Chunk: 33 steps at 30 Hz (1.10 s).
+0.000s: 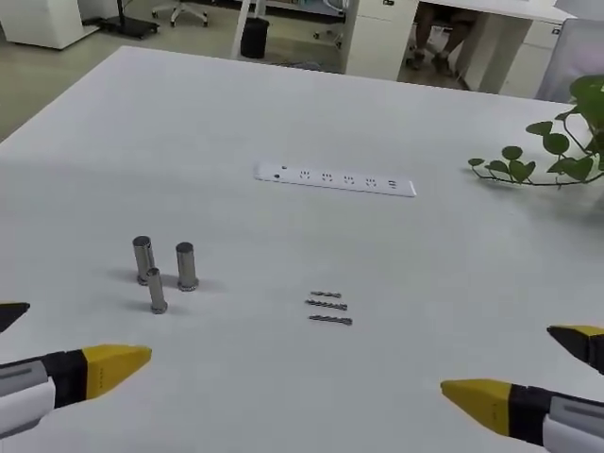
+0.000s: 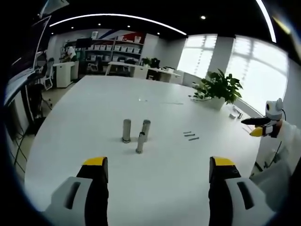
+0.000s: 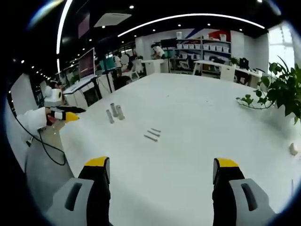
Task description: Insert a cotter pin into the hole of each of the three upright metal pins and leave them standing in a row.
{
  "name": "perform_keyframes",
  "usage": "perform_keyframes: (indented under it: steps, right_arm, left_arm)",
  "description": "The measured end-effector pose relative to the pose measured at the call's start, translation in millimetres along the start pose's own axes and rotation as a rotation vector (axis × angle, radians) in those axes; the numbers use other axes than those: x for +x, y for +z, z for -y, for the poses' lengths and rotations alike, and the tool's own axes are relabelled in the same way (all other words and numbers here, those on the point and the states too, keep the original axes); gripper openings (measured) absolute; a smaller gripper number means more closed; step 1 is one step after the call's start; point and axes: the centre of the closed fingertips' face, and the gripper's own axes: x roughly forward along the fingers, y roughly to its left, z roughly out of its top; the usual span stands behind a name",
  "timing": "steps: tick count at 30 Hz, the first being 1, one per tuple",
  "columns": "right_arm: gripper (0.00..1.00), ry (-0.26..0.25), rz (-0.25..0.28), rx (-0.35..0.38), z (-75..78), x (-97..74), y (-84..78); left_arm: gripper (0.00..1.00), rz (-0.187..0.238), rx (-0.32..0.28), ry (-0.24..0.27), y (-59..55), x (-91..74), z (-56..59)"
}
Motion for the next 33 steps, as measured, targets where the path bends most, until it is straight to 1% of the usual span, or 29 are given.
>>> perform_keyframes:
  steps: [1, 3, 6, 8, 10, 11, 14, 18, 20, 23, 25, 28, 29, 31, 33]
  right_arm:
    - [0.89, 0.0, -0.001, 0.0, 0.0, 0.1, -0.3]
    - [0.89, 0.001, -0.002, 0.002, -0.1, 0.6, -0.8]
    - [0.89, 0.004, -0.007, 0.002, -0.5, 1.9, -2.1]
    - [0.88, 0.006, -0.011, 0.002, -0.5, 2.7, -2.8]
    - [0.88, 0.007, -0.013, 0.001, -0.5, 3.5, -2.9]
    - [0.88, 0.007, -0.013, 0.002, -0.5, 3.8, -2.7]
    - [0.88, 0.009, -0.017, -0.002, -0.8, 4.6, -2.5]
    - [0.89, -0.003, -0.019, 0.001, 1.5, 4.6, -2.9]
    - [0.89, -0.011, -0.018, 0.007, 3.0, 4.1, -3.5]
    - [0.89, -0.016, -0.022, 0.011, 4.1, 3.2, -5.7]
    - [0.89, -0.017, -0.028, 0.012, 4.2, 2.5, -7.6]
    - [0.89, -0.019, -0.032, 0.013, 4.0, 2.0, -8.6]
    - [0.89, -0.02, -0.032, 0.014, 3.7, 1.8, -8.9]
    - [0.89, -0.021, -0.035, 0.015, 3.5, 1.8, -9.1]
    - [0.89, -0.022, -0.037, 0.012, 3.2, 2.1, -9.0]
  left_arm:
    - [0.84, -0.008, -0.008, -0.013, 0.1, 2.6, 2.2]
    - [0.82, -0.003, -0.017, -0.028, 1.8, 7.3, 4.9]
    - [0.78, -0.011, -0.009, -0.039, 2.2, 14.4, 7.5]
    - [0.75, -0.013, -0.001, -0.042, 2.6, 18.3, 7.6]
    - [0.75, -0.014, 0.005, -0.041, 4.3, 23.6, 6.4]
    - [0.75, -0.012, 0.014, -0.025, 5.2, 25.9, 3.3]
    - [0.72, -0.024, 0.068, 0.026, 6.5, 33.7, -9.1]
    - [0.65, -0.022, 0.077, 0.029, 9.1, 43.4, -16.1]
    - [0.6, -0.021, 0.077, 0.032, 10.8, 46.6, -19.7]
    - [0.52, -0.01, 0.07, 0.053, 14.0, 49.9, -26.1]
    - [0.49, -0.006, 0.06, 0.061, 14.6, 52.7, -30.0]
    - [0.39, 0.003, 0.041, 0.074, 14.3, 55.9, -34.8]
    - [0.36, 0.012, 0.039, 0.073, 14.6, 57.1, -35.4]
    - [0.35, 0.015, 0.037, 0.079, 13.9, 60.0, -37.1]
    - [0.35, 0.004, 0.041, 0.082, 11.3, 63.8, -38.2]
